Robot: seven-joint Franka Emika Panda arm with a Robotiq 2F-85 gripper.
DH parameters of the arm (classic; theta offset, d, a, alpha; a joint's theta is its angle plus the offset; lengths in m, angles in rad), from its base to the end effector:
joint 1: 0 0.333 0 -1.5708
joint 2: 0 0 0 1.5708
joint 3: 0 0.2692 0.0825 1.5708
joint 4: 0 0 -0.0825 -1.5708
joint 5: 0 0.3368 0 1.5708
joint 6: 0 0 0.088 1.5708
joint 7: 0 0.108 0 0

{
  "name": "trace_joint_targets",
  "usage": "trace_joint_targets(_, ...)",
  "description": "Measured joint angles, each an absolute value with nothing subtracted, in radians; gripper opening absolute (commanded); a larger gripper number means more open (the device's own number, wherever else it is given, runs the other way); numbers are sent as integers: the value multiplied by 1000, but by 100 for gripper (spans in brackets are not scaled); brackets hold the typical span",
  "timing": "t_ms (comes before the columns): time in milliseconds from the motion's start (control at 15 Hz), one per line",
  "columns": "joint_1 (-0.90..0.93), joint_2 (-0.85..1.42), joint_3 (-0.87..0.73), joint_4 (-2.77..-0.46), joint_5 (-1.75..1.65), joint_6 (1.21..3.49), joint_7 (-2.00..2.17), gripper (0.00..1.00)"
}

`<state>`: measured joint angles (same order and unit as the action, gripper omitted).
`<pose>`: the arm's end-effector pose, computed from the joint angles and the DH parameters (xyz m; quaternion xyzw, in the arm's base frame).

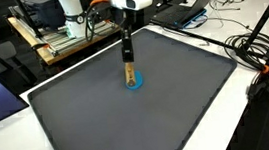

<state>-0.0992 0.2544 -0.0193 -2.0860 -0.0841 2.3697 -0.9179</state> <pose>0.5342 -0.0645 0.2923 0.9085 0.4164 -0.0033 0.0352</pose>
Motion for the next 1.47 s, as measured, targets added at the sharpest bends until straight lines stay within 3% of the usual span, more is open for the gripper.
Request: trace_joint_targets(1467, -100, 257, -12, -2080, -108, 2335, -880, 22)
